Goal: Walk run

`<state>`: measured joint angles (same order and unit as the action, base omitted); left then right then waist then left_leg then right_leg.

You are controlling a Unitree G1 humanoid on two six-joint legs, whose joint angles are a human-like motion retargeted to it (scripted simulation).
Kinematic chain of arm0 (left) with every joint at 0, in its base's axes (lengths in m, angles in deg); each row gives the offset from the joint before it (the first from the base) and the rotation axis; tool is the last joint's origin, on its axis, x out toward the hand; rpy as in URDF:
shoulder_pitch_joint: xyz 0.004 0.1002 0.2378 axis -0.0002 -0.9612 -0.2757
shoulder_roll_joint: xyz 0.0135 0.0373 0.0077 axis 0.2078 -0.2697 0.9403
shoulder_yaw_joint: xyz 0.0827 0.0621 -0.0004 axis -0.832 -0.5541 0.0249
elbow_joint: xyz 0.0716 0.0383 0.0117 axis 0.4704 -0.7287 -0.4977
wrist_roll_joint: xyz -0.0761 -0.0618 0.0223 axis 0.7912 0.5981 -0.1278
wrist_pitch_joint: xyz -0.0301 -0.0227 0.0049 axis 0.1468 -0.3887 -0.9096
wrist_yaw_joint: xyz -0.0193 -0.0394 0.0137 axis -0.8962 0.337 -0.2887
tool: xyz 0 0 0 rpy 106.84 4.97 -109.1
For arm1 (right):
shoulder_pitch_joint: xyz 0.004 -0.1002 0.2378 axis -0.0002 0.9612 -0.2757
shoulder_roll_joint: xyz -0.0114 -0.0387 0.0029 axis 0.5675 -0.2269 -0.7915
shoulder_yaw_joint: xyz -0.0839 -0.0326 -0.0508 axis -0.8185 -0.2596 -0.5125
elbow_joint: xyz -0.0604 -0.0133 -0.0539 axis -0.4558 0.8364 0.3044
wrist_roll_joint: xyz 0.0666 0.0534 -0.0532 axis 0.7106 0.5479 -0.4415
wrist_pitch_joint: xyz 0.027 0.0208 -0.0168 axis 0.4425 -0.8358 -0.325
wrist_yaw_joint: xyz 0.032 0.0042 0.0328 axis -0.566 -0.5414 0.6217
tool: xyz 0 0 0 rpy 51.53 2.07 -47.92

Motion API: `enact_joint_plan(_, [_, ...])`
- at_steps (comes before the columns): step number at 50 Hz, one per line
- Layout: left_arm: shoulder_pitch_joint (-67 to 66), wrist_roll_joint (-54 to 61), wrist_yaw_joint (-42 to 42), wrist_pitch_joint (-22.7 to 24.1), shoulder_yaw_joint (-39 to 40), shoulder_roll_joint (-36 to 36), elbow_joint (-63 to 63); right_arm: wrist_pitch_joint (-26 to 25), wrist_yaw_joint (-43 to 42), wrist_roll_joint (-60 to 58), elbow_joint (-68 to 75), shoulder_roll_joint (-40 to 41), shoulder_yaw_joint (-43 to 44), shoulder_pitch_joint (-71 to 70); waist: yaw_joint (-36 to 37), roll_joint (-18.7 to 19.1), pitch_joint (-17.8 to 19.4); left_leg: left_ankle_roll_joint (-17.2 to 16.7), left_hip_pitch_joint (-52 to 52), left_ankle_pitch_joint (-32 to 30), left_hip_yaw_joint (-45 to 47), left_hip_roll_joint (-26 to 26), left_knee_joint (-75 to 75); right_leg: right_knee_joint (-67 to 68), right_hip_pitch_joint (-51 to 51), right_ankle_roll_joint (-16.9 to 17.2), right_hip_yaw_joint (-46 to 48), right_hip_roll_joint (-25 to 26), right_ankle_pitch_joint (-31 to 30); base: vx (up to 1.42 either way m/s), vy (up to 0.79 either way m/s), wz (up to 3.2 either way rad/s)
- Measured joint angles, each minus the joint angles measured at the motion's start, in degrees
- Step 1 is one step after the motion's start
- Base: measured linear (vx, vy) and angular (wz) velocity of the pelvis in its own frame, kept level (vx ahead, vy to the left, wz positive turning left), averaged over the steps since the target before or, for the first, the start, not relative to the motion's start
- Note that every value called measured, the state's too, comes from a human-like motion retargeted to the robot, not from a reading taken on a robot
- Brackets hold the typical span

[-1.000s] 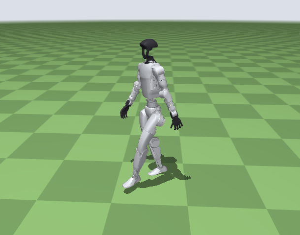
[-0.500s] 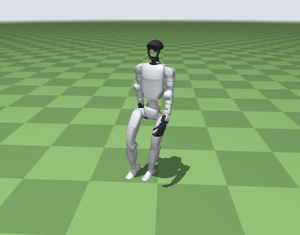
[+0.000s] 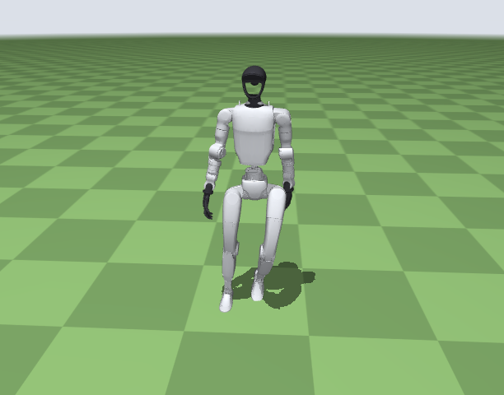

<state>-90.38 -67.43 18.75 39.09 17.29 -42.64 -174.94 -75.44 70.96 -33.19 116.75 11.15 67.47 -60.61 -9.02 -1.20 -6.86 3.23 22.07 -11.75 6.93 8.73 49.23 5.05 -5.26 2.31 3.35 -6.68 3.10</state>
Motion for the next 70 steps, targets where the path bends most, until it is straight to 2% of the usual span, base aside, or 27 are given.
enact_joint_plan(2, [-2.7,-4.0,-0.5,-1.0,0.3,1.4,-1.5,2.6,0.6,0.1,-4.5,-0.9,-0.9,-2.2,2.5,-0.7,0.3,3.1,5.0,5.2,2.6,-1.1,-5.4,-1.7,2.9,-0.2,2.8,1.0,0.5,0.75,-0.29,0.43])
enact_joint_plan(5, [-5.7,-8.4,0.5,-3.6,1.7,3.9,-4.6,5.3,1.3,-0.5,-9.1,-3.4,-1.4,-5.6,5.4,-0.7,1.1,7.5,9.7,7.1,6.0,-3.0,-20.0,-3.6,7.4,-0.5,6.2,4.2,2.1,0.91,-0.34,0.77])
enact_joint_plan(11, [-12.3,-3.7,-2.0,-11.4,6.0,7.1,-5.6,5.5,0.2,-4.4,-12.4,-8.5,1.1,-7.9,9.5,-1.6,-0.1,9.7,10.7,14.8,13.4,0.4,-46.7,-4.3,14.5,1.2,10.9,9.2,0.6,1.00,-0.28,0.66])
enact_joint_plan(13, [-13.9,1.5,-3.7,-13.3,8.8,6.5,-5.6,5.4,-1.2,-4.5,-12.0,-8.4,0.6,-7.6,11.0,-3.4,-0.9,11.4,9.4,14.1,16.0,-0.2,-46.6,-2.5,15.8,4.0,9.6,8.8,-5.0,1.28,-0.23,-0.40])
enact_joint_plan(16, [-15.3,9.2,-4.4,-12.2,14.0,4.3,-5.6,6.3,-2.1,-5.0,-10.5,-6.3,0.1,-5.7,13.8,-4.1,-2.3,11.8,6.7,12.3,19.2,-2.9,-43.3,3.6,17.0,10.5,8.7,7.7,-21.5,1.11,-0.14,-0.90])
enact_joint_plan(18, [-14.3,14.5,-4.8,-10.6,16.5,3.2,-5.6,6.8,-1.4,-6.1,-9.1,-4.1,-0.4,-3.6,10.8,-3.1,-2.8,11.8,6.7,13.5,11.6,-3.7,-38.3,14.7,13.3,12.5,6.4,10.9,-31.7,1.34,-0.24,0.93])
enact_joint_plan(19, [-12.3,16.7,-5.0,-10.4,16.7,2.9,-5.6,6.7,-0.9,-6.4,-8.1,-3.4,-0.3,-2.5,8.6,-3.1,-1.9,11.8,6.4,15.6,7.5,-2.1,-35.0,24.7,9.8,12.7,5.8,11.7,-33.1,1.14,-0.16,2.31])
enact_joint_plan(20, [-9.8,18.6,-5.0,-10.3,16.6,2.7,-5.6,6.4,-0.4,-6.7,-7.1,-2.8,-0.1,-1.4,6.4,-3.4,-0.3,11.8,5.8,18.0,4.0,0.4,-31.7,36.1,6.0,12.7,5.7,11.8,-33.1,1.05,-0.04,2.08])
enact_joint_plan(22, [-3.3,20.2,-3.6,-9.3,16.1,2.3,-5.6,5.5,0.8,-6.9,-4.1,-1.2,0.1,1.6,6.1,1.3,0.1,11.8,-0.5,20.1,6.3,-4.7,-33.3,36.8,3.2,11.9,3.6,17.1,-32.2,1.29,0.09,1.33])
enact_joint_plan(24, [3.4,20.2,-3.1,-6.2,13.8,1.2,-4.3,4.3,2.5,-8.1,-0.9,0.1,0.8,5.2,6.6,4.5,0.5,11.8,-5.6,20.9,3.0,-5.6,-36.2,38.6,-1.0,7.8,3.5,18.1,-26.5,1.11,0.11,1.08])
enact_joint_plan(28, [11.5,16.1,-4.2,0.0,5.7,-1.6,10.1,2.5,5.2,-11.0,5.3,2.9,0.5,12.7,3.1,6.9,1.6,11.8,-13.8,20.7,-6.3,-2.9,-41.4,35.5,-9.5,-0.1,5.0,11.8,-15.5,0.91,-0.07,2.05])
enact_joint_plan(32, [20.1,10.2,-3.6,2.4,-0.8,-0.2,22.2,2.1,10.5,-15.5,10.0,5.4,-2.0,18.7,-4.8,6.9,2.1,11.8,-20.2,21.4,-18.4,0.8,-43.8,17.8,-15.2,-0.6,8.5,2.2,-12.9,0.98,-0.33,2.71])
enact_joint_plan(35, [26.9,6.7,-3.5,3.8,-4.2,2.6,27.1,1.3,13.8,-19.7,10.5,7.6,-3.8,22.2,-8.9,5.3,3.5,11.8,-25.9,22.8,-24.9,2.9,-44.6,4.9,-19.1,-0.4,4.6,-0.2,-9.9,0.85,-0.44,1.88])
enact_joint_plan(37, [30.3,4.9,-3.2,4.4,-5.4,4.5,28.5,0.6,14.9,-21.4,10.5,8.9,-5.4,23.4,-9.4,4.6,4.7,10.7,-29.6,23.8,-25.8,2.4,-44.9,-3.0,-21.3,2.1,-0.8,0.7,-7.4,0.89,-0.57,0.71])
enact_joint_plan(38, [31.6,4.0,-2.9,4.5,-5.7,5.3,28.7,0.1,15.4,-21.9,10.5,9.3,-6.2,23.7,-9.1,4.4,5.2,9.9,-31.3,24.3,-24.9,1.6,-44.8,-6.6,-21.8,5.6,-1.4,1.0,-5.3,1.16,-0.76,0.13])
enact_joint_plan(40, [32.5,2.4,-2.2,4.4,-5.5,6.2,28.4,-0.8,16.5,-22.2,10.5,9.6,-7.8,24.0,-8.2,4.4,5.3,7.7,-33.7,23.5,-22.8,0.4,-44.1,-9.2,-22.4,6.8,4.6,1.3,-3.5,1.01,-0.63,-0.21])
enact_joint_plan(43, [30.2,1.5,-0.8,3.9,-4.0,5.2,25.2,-2.9,16.5,-22.7,10.5,8.2,-6.7,22.2,-8.7,5.1,2.3,1.1,-34.1,15.3,-21.3,-0.3,-41.7,-2.8,-23.6,-2.1,8.6,2.9,-2.7,1.12,-0.59,0.11])
enact_joint_plan(45, [27.1,1.8,0.1,4.3,-3.3,4.0,21.0,-3.1,13.8,-22.7,10.5,7.2,-3.8,21.1,-11.9,5.9,0.7,-5.4,-34.1,4.4,-20.2,-2.1,-37.7,0.3,-23.1,-1.4,13.7,0.8,-9.4,1.12,-0.53,1.05])
enact_joint_plan(48, [20.9,1.8,2.8,5.4,-2.4,2.3,11.9,-1.0,9.8,-16.6,10.5,5.1,-2.5,18.1,-13.5,7.0,0.3,-17.3,-29.5,-13.9,-14.9,-4.4,-22.6,6.2,-22.1,-5.4,-2.6,5.4,-6.6,1.28,-0.66,0.40])
enact_joint_plan(50, [18.2,2.2,4.4,4.5,-1.8,2.1,4.9,-1.1,8.9,-12.0,10.0,3.4,-1.9,13.4,-13.9,7.2,1.8,-18.2,-22.3,-18.3,-8.4,-6.3,-3.7,11.1,-19.4,-6.4,6.4,3.0,-2.9,0.94,-0.35,-0.27])
enact_joint_plan(51, [16.4,1.2,4.0,3.2,-0.7,2.4,2.4,-2.3,8.4,-10.4,8.3,3.5,-1.0,11.2,-13.5,5.5,1.2,-18.2,-20.2,-18.3,-10.4,-3.8,-1.6,9.4,-16.8,-7.4,6.3,3.1,-2.4,0.85,-0.56,-0.74])
enact_joint_plan(52, [14.4,-0.1,3.7,1.8,0.6,2.6,0.2,-3.3,7.8,-9.0,6.3,3.7,-0.1,9.1,-12.6,3.9,0.7,-17.3,-17.8,-17.0,-11.1,-1.8,0.3,7.8,-14.4,-8.2,5.2,3.8,-1.9,0.93,-0.78,-1.29])
enact_joint_plan(55, [6.3,-3.5,3.9,-2.1,3.9,2.1,-3.1,-2.4,4.6,-5.4,-1.4,4.7,2.5,4.1,-10.5,2.1,0.5,-8.6,-8.0,-6.6,-8.6,-2.0,5.5,3.3,-8.1,-9.5,1.4,7.5,-1.1,0.92,-0.56,-0.95])
enact_joint_plan(57, [1.0,-3.3,4.4,-1.7,5.6,1.9,-4.6,1.3,3.2,-2.1,-6.5,4.7,1.5,1.1,-7.3,-0.4,0.8,-3.0,-1.4,-0.9,-2.8,-4.2,4.3,0.7,-4.0,-9.4,-2.3,7.6,-1.2,0.88,-0.44,-1.33])
enact_joint_plan(60, [-6.0,-1.7,2.8,-0.7,6.9,2.0,-5.6,6.0,2.8,1.7,-13.7,4.0,-1.4,-3.1,-2.2,-3.1,1.8,2.3,5.3,5.6,3.2,-6.6,-6.4,-1.9,1.1,-11.3,-4.3,9.5,-1.0,1.06,-0.46,-1.61])
enact_joint_plan(66, [-15.3,-5.2,1.3,-4.4,10.6,1.4,-5.6,11.1,2.4,-0.3,-22.7,0.0,-2.6,-9.6,5.6,-2.3,3.7,5.6,11.3,8.2,6.3,-8.1,-39.1,-3.3,10.7,-13.4,-8.5,14.2,2.9,1.06,-0.26,-1.08])
enact_joint_plan(70, [-17.0,-5.2,-1.0,-8.6,11.6,1.5,-5.6,10.6,-1.9,-3.9,-20.6,-1.6,-2.9,-10.4,5.9,-3.0,2.9,4.8,11.5,13.1,3.3,-5.2,-49.0,-1.7,15.8,-11.0,-7.3,14.2,-0.4,1.24,-0.13,-0.19])
